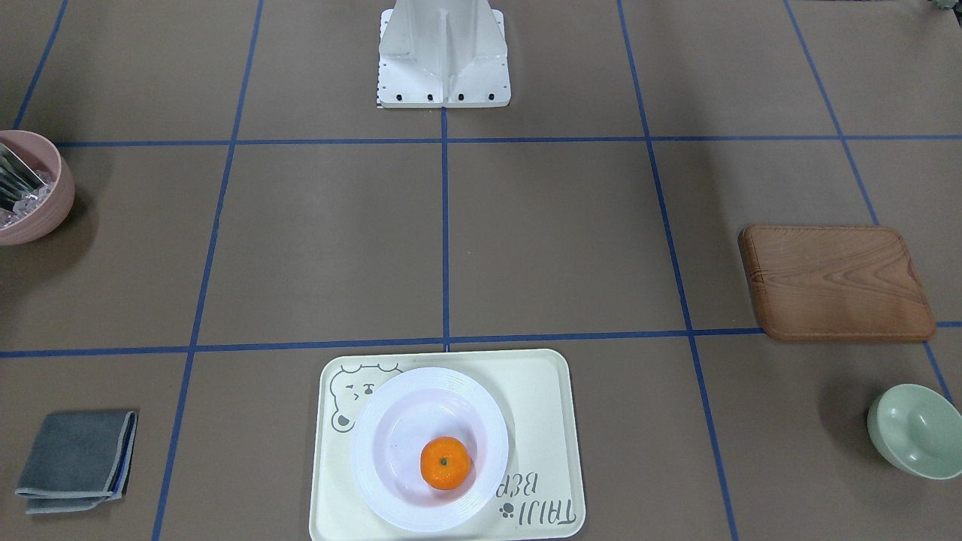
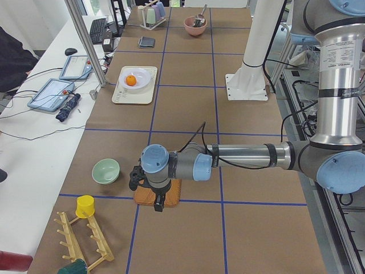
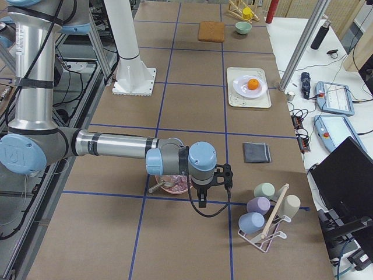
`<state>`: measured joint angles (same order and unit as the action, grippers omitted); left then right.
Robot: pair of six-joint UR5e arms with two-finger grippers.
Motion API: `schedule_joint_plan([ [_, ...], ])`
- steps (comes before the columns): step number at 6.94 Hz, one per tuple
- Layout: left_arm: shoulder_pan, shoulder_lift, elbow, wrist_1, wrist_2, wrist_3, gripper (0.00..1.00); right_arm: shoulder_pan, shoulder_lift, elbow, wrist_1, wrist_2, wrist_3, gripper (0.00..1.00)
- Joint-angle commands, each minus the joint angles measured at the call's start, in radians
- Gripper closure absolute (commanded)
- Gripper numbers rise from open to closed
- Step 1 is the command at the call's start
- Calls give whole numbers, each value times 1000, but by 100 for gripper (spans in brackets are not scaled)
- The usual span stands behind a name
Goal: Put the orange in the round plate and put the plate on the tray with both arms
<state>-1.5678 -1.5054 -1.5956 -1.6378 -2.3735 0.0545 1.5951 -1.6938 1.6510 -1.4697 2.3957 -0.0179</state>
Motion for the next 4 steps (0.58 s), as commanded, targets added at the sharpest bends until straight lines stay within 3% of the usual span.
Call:
schedule_joint_plan([
  [1,-3,1,-1,3,-1,-47,2,6,-24,-3,-6,-9,-1,0],
  [4,-1,-7,-7,3,-1,-117,2,-1,-4,10,-58,-36,3,0],
])
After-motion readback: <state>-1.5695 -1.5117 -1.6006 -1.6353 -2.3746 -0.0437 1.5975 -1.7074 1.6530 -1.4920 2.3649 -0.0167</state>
